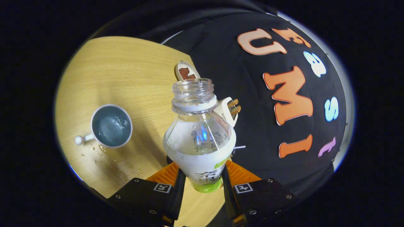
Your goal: Take the bottle from table, then pour the juice into the cup, finally place the bottle on the coaster
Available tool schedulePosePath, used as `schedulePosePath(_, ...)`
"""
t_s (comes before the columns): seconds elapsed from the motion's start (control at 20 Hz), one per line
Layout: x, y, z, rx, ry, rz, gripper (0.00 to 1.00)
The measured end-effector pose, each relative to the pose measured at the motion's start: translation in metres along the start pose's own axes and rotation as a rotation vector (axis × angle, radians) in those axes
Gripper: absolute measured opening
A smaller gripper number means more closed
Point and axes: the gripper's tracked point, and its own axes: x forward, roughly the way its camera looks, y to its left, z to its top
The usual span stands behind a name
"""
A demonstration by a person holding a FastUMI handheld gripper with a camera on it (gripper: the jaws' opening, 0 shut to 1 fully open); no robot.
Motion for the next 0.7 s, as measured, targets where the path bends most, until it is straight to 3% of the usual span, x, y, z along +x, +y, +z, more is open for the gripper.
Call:
schedulePosePath(0.15,0.011,-0.023,-0.008,0.141,-0.006,-0.012,0.58)
schedulePosePath(0.35,0.025,-0.037,-0.022,0.387,0.0,0.04,0.57)
schedulePosePath(0.7,0.062,-0.046,-0.035,0.71,-0.031,0.108,0.57)
